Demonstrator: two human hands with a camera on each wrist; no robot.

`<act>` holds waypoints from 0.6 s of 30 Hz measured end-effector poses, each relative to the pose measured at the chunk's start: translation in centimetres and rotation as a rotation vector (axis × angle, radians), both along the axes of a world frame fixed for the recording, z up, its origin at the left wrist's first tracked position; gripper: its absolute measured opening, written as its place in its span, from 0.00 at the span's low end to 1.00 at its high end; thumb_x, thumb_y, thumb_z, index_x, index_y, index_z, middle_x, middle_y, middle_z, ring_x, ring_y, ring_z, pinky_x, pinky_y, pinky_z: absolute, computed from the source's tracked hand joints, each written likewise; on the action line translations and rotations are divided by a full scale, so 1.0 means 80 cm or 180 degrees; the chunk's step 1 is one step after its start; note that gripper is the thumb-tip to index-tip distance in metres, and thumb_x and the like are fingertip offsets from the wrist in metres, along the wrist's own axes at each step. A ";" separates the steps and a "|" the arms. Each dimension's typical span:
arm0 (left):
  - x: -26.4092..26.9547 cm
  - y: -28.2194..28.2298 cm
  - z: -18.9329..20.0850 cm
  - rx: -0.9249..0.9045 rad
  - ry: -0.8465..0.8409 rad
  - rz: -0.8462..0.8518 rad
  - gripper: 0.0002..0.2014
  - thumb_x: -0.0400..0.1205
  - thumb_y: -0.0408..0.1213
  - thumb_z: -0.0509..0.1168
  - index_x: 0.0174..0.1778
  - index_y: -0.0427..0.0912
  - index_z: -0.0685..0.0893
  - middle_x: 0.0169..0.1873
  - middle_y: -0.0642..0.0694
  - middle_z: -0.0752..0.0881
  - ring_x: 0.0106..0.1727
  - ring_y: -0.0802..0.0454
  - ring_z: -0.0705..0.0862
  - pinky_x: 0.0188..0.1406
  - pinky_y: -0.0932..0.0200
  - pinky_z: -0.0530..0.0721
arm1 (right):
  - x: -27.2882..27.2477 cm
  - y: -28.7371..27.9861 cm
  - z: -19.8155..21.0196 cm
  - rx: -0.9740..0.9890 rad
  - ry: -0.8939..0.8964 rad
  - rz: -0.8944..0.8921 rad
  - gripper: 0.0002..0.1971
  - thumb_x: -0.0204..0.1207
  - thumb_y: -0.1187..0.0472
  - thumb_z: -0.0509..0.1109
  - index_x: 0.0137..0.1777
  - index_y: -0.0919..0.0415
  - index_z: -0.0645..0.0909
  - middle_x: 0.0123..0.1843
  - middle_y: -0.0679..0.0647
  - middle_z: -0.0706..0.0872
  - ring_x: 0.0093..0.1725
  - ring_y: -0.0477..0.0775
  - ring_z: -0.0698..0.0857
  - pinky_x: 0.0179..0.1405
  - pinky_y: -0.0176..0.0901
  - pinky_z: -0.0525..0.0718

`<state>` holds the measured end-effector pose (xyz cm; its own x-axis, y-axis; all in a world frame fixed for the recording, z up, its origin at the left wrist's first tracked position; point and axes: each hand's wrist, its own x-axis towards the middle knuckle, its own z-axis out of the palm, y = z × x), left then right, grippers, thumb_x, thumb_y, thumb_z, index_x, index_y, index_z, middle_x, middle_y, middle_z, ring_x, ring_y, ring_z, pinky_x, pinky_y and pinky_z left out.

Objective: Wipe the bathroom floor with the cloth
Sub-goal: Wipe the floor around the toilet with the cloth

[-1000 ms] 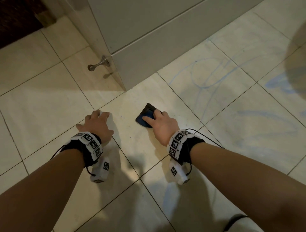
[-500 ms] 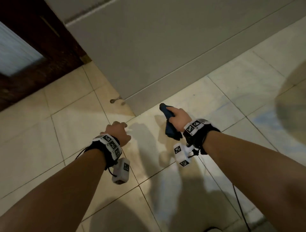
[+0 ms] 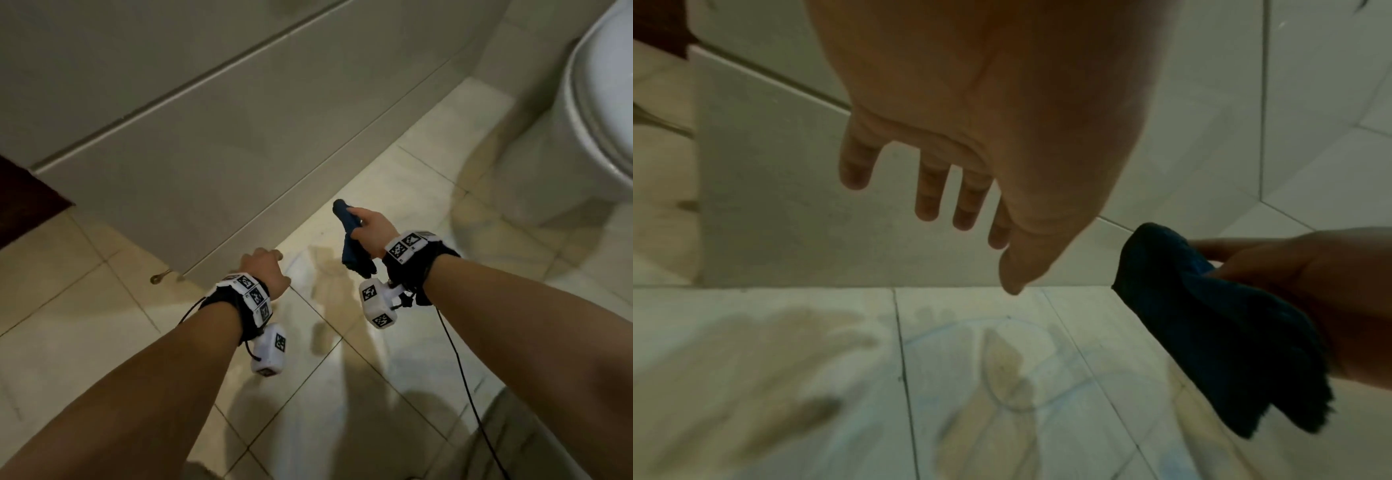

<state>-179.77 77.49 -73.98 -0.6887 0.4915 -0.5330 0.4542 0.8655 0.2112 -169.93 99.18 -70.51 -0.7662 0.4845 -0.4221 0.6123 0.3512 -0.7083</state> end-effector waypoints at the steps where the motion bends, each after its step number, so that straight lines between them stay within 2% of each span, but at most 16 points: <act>1: 0.004 0.005 -0.001 0.0014 -0.0060 -0.0020 0.31 0.78 0.50 0.68 0.79 0.52 0.70 0.76 0.44 0.70 0.74 0.38 0.70 0.71 0.41 0.74 | 0.005 0.003 0.008 0.0078 -0.0054 -0.0018 0.27 0.81 0.71 0.62 0.80 0.55 0.72 0.70 0.63 0.82 0.64 0.67 0.82 0.57 0.52 0.82; 3: 0.008 0.017 -0.006 0.0003 -0.0153 -0.0032 0.32 0.79 0.50 0.68 0.79 0.52 0.69 0.76 0.44 0.68 0.74 0.38 0.68 0.72 0.40 0.73 | 0.014 0.011 0.015 0.0250 -0.0153 0.0043 0.25 0.81 0.71 0.61 0.78 0.58 0.74 0.68 0.64 0.83 0.62 0.67 0.82 0.56 0.52 0.80; 5: 0.008 0.030 -0.014 -0.0099 -0.0155 -0.0112 0.32 0.79 0.51 0.67 0.80 0.52 0.68 0.77 0.44 0.67 0.75 0.37 0.67 0.71 0.40 0.73 | 0.021 0.023 0.004 0.0293 -0.0158 0.0115 0.23 0.81 0.71 0.61 0.76 0.60 0.76 0.65 0.65 0.84 0.59 0.67 0.83 0.51 0.49 0.77; 10: 0.015 0.070 -0.040 -0.0437 0.0009 -0.0126 0.31 0.81 0.49 0.67 0.80 0.49 0.67 0.76 0.41 0.68 0.74 0.36 0.69 0.70 0.41 0.75 | 0.030 0.085 -0.058 0.0134 0.0214 0.0214 0.25 0.81 0.70 0.62 0.77 0.55 0.76 0.61 0.63 0.86 0.56 0.65 0.83 0.46 0.44 0.74; 12: 0.019 0.079 -0.049 -0.0559 0.0035 0.0021 0.31 0.82 0.49 0.67 0.80 0.49 0.67 0.76 0.41 0.68 0.75 0.35 0.68 0.70 0.42 0.75 | 0.035 0.112 -0.077 0.0051 0.0241 0.0254 0.26 0.80 0.70 0.61 0.78 0.55 0.75 0.63 0.62 0.86 0.53 0.61 0.82 0.47 0.42 0.72; 14: 0.027 0.084 -0.060 -0.0652 0.0038 0.0175 0.30 0.82 0.49 0.66 0.80 0.49 0.68 0.76 0.40 0.68 0.75 0.35 0.68 0.71 0.43 0.74 | 0.040 0.134 -0.092 0.0004 0.0128 0.0293 0.28 0.80 0.70 0.61 0.81 0.53 0.72 0.68 0.61 0.84 0.56 0.60 0.81 0.48 0.41 0.72; 16: 0.040 0.080 -0.071 -0.0687 0.0046 0.0359 0.29 0.82 0.49 0.65 0.80 0.49 0.68 0.77 0.40 0.69 0.76 0.35 0.68 0.71 0.45 0.73 | 0.044 0.143 -0.107 -0.0022 -0.0005 0.0367 0.29 0.80 0.70 0.61 0.82 0.52 0.70 0.72 0.60 0.81 0.63 0.63 0.82 0.50 0.41 0.73; 18: 0.052 0.069 -0.079 -0.0670 0.0094 0.0559 0.29 0.83 0.48 0.65 0.80 0.49 0.69 0.76 0.41 0.69 0.75 0.36 0.69 0.71 0.47 0.71 | 0.039 0.142 -0.122 -0.0014 -0.0044 0.0601 0.30 0.80 0.69 0.61 0.82 0.52 0.70 0.72 0.60 0.81 0.64 0.64 0.82 0.50 0.42 0.74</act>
